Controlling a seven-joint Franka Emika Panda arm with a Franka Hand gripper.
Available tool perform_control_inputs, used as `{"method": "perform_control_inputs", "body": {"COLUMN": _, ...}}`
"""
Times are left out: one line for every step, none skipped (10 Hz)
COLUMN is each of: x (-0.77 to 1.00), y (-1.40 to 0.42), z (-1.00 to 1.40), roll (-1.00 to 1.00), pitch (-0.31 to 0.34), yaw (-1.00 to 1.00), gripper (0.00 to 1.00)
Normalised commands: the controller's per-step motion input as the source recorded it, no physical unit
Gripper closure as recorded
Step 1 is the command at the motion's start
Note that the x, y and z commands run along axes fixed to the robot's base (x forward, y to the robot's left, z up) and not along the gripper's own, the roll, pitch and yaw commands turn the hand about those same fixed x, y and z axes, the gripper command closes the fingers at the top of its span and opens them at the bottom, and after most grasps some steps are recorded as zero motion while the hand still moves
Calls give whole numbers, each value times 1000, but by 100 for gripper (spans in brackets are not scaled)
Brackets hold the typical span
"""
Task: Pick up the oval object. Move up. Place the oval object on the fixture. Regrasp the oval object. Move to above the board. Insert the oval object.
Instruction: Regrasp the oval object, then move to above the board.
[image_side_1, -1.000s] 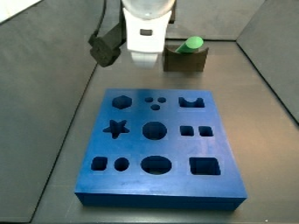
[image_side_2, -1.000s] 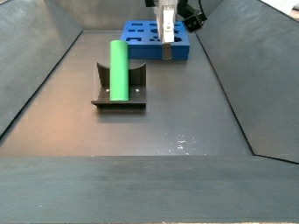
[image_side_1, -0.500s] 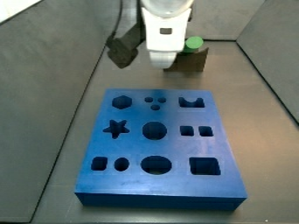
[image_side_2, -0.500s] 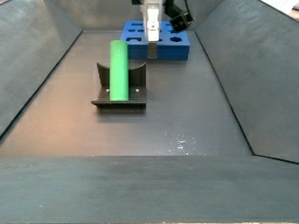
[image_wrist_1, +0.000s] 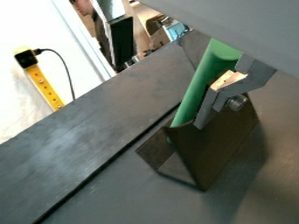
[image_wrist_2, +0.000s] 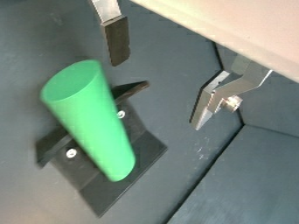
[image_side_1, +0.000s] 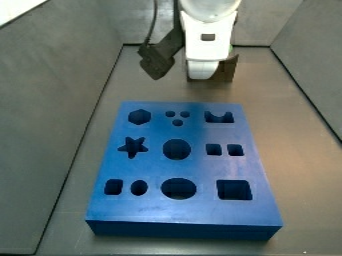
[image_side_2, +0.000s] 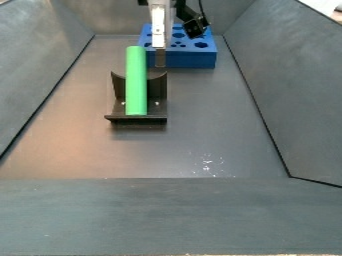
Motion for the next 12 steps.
{"method": "perform_control_inputs", "body": {"x": 758, "y": -8, "z": -28, "roll": 88, "pitch": 102, "yaw": -17, "gripper": 0}}
{"method": "perform_control_inputs", "body": {"x": 645, "y": -8, "z": -33, "roll": 93, "pitch": 120, "yaw": 5, "gripper": 0}}
{"method": "perform_control_inputs", "body": {"x": 563, "y": -9, "z": -27, "roll": 96, "pitch": 131, "yaw": 20, "gripper": 0}}
{"method": "perform_control_inputs", "body": {"x": 460, "y": -12, "z": -26, "roll": 101, "pitch": 144, "yaw": 41, "gripper": 0}}
{"method": "perform_control_inputs", "body": {"x": 387, "y": -13, "z": -26, "roll": 103, "pitch": 150, "yaw": 56, "gripper": 0}}
{"method": "perform_control_inputs", "body": {"x": 297, "y": -14, "z": -23, "roll": 105, "pitch": 157, "yaw": 74, "gripper": 0}}
{"method": "perform_control_inputs", "body": {"x": 258, "y": -15, "z": -24, "roll": 105, "pitch": 160, "yaw": 83, "gripper": 0}}
{"method": "perform_control_inputs", "body": {"x": 183, "y": -17, "z": -19, "roll": 102, "pitch": 162, "yaw": 97, "gripper": 0}}
{"method": "perform_control_inputs", "body": {"x": 0, "y": 0, "z": 0, "roll": 0, "pitch": 0, "yaw": 0, "gripper": 100}}
{"method": "perform_control_inputs", "body": {"x": 259, "y": 42, "z": 1000, "roll": -193, "pitch": 486, "yaw": 21, "gripper": 100}}
{"method": "perform_control_inputs", "body": {"x": 256, "y": 43, "z": 1000, "roll": -192, "pitch": 496, "yaw": 31, "gripper": 100}}
{"method": "perform_control_inputs", "body": {"x": 248, "y": 39, "z": 1000, "roll": -151, "pitch": 487, "yaw": 105, "gripper": 100}}
